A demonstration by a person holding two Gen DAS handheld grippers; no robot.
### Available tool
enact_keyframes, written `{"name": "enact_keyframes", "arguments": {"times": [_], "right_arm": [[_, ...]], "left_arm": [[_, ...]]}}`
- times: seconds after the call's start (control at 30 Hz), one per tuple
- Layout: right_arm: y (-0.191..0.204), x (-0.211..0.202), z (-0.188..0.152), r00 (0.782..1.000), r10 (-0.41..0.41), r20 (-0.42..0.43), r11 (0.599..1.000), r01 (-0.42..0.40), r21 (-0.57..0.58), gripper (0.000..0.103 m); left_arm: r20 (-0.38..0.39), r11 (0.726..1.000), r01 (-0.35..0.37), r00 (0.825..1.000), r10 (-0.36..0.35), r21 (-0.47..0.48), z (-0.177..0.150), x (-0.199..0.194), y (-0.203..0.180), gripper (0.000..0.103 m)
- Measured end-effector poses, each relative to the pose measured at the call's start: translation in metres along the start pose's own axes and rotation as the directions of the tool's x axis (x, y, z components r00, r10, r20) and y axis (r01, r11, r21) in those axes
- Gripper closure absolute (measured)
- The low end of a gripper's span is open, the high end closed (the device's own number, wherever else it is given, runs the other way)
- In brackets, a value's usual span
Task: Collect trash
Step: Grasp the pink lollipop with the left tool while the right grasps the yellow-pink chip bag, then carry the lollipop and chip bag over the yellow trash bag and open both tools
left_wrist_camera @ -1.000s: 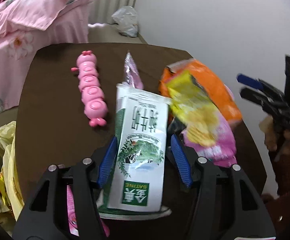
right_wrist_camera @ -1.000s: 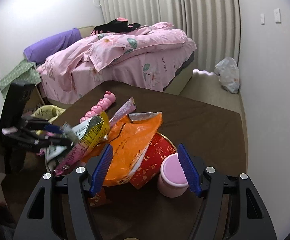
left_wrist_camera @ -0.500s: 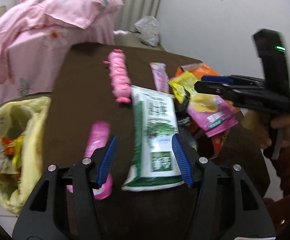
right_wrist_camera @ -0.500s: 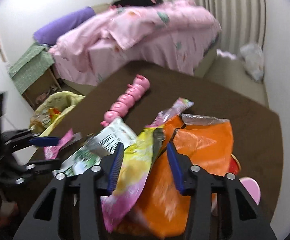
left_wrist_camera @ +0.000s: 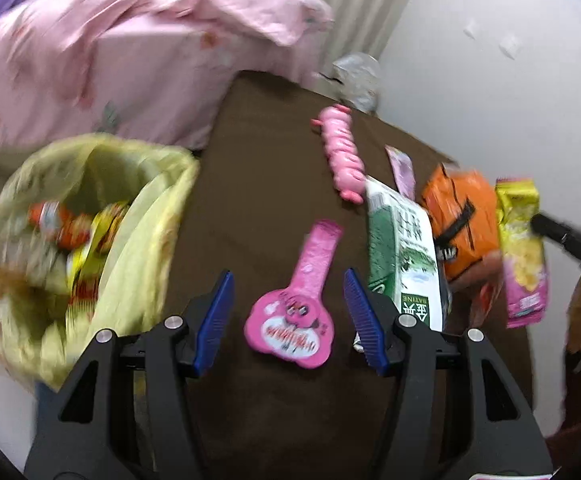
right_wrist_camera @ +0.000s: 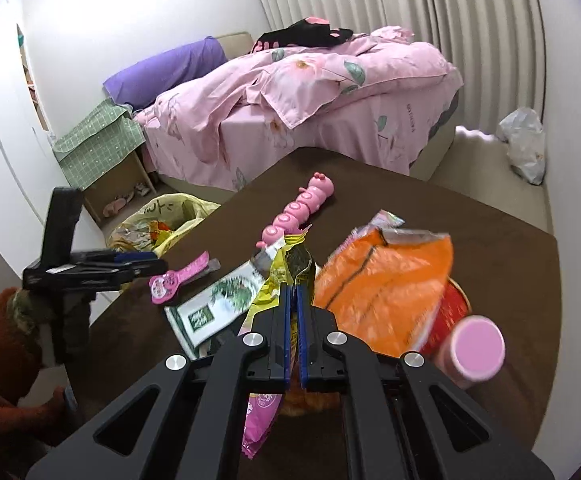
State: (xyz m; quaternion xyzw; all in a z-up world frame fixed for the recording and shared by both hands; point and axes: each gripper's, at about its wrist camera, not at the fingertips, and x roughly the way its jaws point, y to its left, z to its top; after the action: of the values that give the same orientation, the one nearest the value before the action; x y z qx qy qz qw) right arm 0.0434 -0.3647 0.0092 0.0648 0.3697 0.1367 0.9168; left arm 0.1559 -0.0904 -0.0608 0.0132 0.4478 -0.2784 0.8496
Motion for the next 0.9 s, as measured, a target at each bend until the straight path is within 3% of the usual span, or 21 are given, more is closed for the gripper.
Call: {"name": "enact_keyframes", "arguments": {"times": [0.1, 0.2, 0.33, 0.4, 0.47, 0.7, 0.9], "right_arm": [[-0.001, -0.008, -0.010, 1.000, -0.014, -0.004, 1.000, 0.014, 0.016, 0.098], [-0.003, -0.012, -0.018, 1.000, -0.017, -0.002, 0.999, 0.017, 0.035, 0.098], [0.001, -0.014, -0.024, 0.999, -0.040, 0.013, 0.999, 0.040, 0.035, 0.098], [0.008, -0.015, -0.024, 0.998, -0.056, 0.034, 0.998, 0.055, 0.020, 0.098], [0.015, -0.016, -0.022, 0.997, -0.060, 0.048, 0.998, 0.060, 0.001, 0.098], [0.037, -0.024, -0.008, 0.992, -0.056, 0.111, 0.996, 0.063, -0.068, 0.098], [0.056, -0.031, 0.007, 0.987, -0.040, 0.157, 0.991, 0.059, -0.120, 0.098]], "left_arm": [[-0.065, 0.980, -0.036, 0.997, 0.049, 0.194, 0.014, 0.020, -0.027, 0.049], [-0.124, 0.956, -0.096, 0.983, 0.134, 0.278, 0.020, 0.041, -0.038, 0.050], [-0.177, 0.956, -0.117, 0.970, 0.168, 0.269, 0.021, 0.059, -0.034, 0.065], [-0.171, 0.967, -0.103, 0.974, 0.145, 0.235, 0.021, 0.057, -0.030, 0.081], [-0.162, 0.981, -0.087, 0.980, 0.116, 0.175, 0.020, 0.052, -0.024, 0.084], [0.020, 0.999, -0.041, 0.999, 0.041, 0.007, 0.015, -0.008, -0.012, 0.085], [0.219, 0.999, -0.005, 0.976, 0.016, -0.051, 0.018, -0.068, -0.012, 0.085]]}}
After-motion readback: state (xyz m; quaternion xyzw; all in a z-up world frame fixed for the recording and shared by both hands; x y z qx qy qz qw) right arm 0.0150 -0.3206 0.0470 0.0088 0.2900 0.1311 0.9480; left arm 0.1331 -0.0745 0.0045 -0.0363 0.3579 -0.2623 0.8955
